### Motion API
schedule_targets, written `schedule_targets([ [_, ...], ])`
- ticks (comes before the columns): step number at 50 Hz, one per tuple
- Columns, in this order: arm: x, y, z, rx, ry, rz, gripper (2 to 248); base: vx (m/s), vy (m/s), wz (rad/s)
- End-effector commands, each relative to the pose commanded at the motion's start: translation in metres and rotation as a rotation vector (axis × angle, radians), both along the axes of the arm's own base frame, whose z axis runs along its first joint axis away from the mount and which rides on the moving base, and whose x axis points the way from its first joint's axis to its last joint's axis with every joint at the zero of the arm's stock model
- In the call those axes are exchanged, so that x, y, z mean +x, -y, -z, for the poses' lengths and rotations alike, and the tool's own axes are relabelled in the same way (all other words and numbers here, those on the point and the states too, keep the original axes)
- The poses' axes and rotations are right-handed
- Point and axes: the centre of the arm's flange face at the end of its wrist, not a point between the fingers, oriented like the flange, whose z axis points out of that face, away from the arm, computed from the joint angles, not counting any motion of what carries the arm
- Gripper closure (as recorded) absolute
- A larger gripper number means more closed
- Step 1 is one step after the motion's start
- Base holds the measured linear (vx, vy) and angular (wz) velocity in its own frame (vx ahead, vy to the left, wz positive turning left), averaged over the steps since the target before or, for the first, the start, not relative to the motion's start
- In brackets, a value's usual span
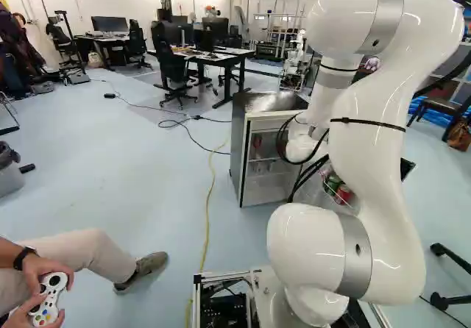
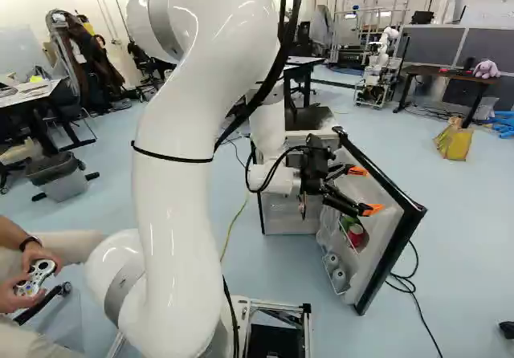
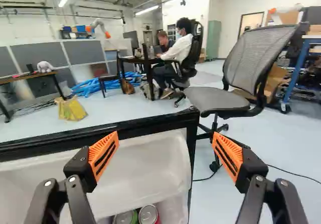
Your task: Grab a drink from the fridge
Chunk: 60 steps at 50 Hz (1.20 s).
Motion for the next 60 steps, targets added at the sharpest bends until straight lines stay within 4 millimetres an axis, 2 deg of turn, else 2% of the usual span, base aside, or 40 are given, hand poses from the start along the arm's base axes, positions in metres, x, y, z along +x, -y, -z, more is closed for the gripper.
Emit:
schedule_targets([
  [34,-0.026,-0.02,-0.007,0.006,-0.053,-0.329,3,0.0,0.0,0.0],
  [60,-0.027,-0.032,-0.009,0.004,-0.067,-0.577,3,0.0,0.0,0.0],
])
